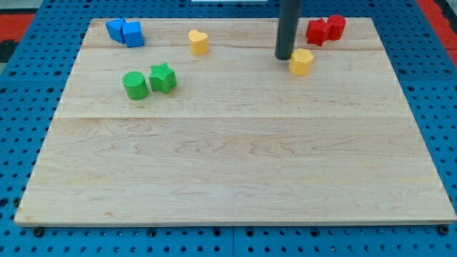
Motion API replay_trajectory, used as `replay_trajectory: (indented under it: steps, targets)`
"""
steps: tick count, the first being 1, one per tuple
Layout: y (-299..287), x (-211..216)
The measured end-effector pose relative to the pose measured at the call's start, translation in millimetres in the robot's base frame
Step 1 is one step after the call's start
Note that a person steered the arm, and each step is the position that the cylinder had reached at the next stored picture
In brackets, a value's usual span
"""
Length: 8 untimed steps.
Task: Place the yellow hexagon into the red blocks
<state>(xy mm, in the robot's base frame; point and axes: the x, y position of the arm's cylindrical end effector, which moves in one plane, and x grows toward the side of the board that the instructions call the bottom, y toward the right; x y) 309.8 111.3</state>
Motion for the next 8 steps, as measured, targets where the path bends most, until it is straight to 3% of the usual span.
replay_trajectory:
  steps: [1,2,4,7,8]
  targets:
    - [33,2]
    - [17,6]
    - [26,53]
    - [61,9]
    - [66,49]
